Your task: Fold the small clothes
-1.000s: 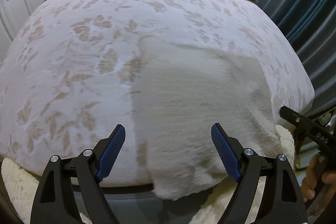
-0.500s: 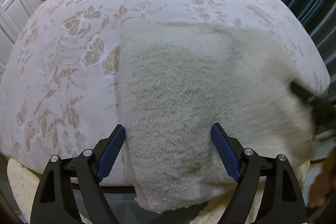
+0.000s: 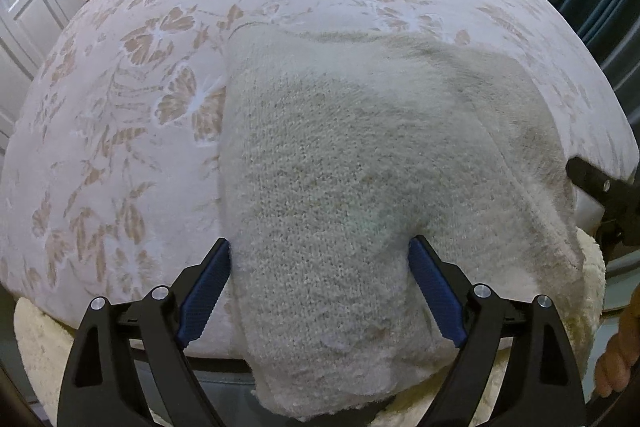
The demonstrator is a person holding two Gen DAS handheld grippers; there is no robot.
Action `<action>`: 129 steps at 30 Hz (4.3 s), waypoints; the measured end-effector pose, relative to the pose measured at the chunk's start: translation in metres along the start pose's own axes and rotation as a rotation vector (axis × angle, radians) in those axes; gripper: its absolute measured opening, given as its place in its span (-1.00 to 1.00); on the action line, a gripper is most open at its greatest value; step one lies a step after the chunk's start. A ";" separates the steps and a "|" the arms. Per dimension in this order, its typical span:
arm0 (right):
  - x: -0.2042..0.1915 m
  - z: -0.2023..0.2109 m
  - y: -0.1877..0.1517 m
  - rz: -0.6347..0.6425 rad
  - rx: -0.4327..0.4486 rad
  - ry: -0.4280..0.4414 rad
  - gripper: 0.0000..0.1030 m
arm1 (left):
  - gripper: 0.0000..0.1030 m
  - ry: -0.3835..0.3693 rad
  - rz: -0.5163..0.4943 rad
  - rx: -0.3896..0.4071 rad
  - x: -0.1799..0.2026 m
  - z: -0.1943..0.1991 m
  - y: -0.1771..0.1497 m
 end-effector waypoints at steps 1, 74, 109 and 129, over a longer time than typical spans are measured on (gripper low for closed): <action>0.002 -0.001 0.004 -0.015 0.008 0.001 -0.14 | 0.69 0.003 -0.001 0.001 0.001 0.000 0.000; 0.015 -0.057 -0.043 -0.033 -0.172 0.053 0.74 | 0.87 -0.074 0.009 -0.054 0.002 -0.008 -0.006; -0.001 -0.062 -0.031 -0.055 -0.201 0.160 -0.04 | 0.71 -0.315 -0.022 -0.014 0.011 -0.018 0.002; -0.114 0.088 0.060 0.100 0.173 0.314 -0.36 | -0.02 -0.610 0.002 0.310 -0.005 0.138 0.076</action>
Point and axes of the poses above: each gripper's, at about its wrist camera, not at the fingertips, and z roughly against the way its jaws point, x to its right, y to its top, the point moved 8 cm from there along -z, roughly the way its jaws point, and after that the axes turned 1 degree about -y, right-handed, at the moved point
